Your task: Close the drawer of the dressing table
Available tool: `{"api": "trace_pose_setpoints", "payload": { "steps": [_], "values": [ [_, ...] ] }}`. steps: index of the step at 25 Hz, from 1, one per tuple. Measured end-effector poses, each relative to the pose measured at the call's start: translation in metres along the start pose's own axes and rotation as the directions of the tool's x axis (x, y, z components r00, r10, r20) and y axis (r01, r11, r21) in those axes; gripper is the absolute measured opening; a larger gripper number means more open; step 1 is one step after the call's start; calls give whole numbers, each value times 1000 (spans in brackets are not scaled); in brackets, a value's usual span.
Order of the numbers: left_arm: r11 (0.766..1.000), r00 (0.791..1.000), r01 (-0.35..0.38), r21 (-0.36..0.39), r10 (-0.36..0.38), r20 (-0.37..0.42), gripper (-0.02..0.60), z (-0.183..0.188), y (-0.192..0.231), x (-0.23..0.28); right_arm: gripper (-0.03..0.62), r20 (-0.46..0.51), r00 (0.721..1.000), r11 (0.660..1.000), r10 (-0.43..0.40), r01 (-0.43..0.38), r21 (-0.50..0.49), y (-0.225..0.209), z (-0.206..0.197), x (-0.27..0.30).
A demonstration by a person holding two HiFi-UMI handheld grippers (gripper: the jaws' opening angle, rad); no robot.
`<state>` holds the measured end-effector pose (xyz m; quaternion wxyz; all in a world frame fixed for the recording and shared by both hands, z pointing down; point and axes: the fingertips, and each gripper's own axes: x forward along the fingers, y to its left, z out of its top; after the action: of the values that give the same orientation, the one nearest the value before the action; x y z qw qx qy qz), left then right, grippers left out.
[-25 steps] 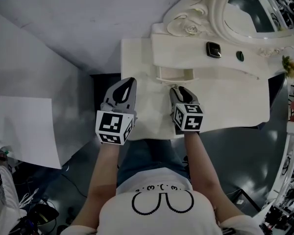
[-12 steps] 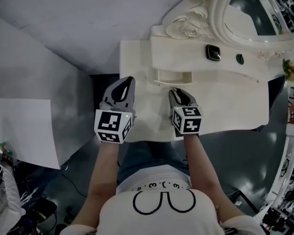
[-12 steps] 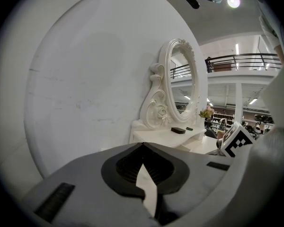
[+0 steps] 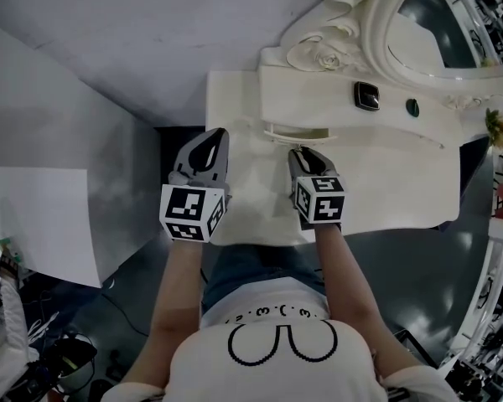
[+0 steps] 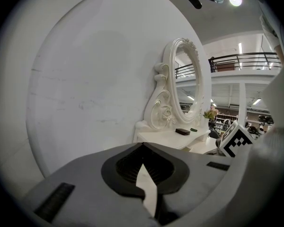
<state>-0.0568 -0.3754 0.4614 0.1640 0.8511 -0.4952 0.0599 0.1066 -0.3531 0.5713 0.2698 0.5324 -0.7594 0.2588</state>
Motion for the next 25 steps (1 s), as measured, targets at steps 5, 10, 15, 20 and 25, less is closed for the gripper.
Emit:
{"api": "trace_pose_setpoints", "payload": {
  "steps": [5, 10, 15, 20, 25],
  "values": [
    [1000, 1000, -11, 0, 11, 0, -3, 2, 4, 3, 101, -9, 1000, 1000, 0, 0, -6, -4, 6, 8],
    [1000, 1000, -21, 1, 21, 3, -3, 5, 5, 6, 101, -17, 1000, 1000, 8, -9, -15, -7, 12, 12],
    [999, 999, -33, 1, 33, 12, -3, 8, 7, 10, 101, -15, 1000, 1000, 14, -14, -28, -9, 18, 19],
    [999, 999, -46, -1, 46, 19, -3, 10, 9, 11, 101, -21, 1000, 999, 18, -18, -32, -12, 24, 26],
    [998, 998, -56, 0, 56, 25, -3, 13, 10, 11, 100, -22, 1000, 999, 18, -19, -30, -14, 29, 31]
  ]
}}
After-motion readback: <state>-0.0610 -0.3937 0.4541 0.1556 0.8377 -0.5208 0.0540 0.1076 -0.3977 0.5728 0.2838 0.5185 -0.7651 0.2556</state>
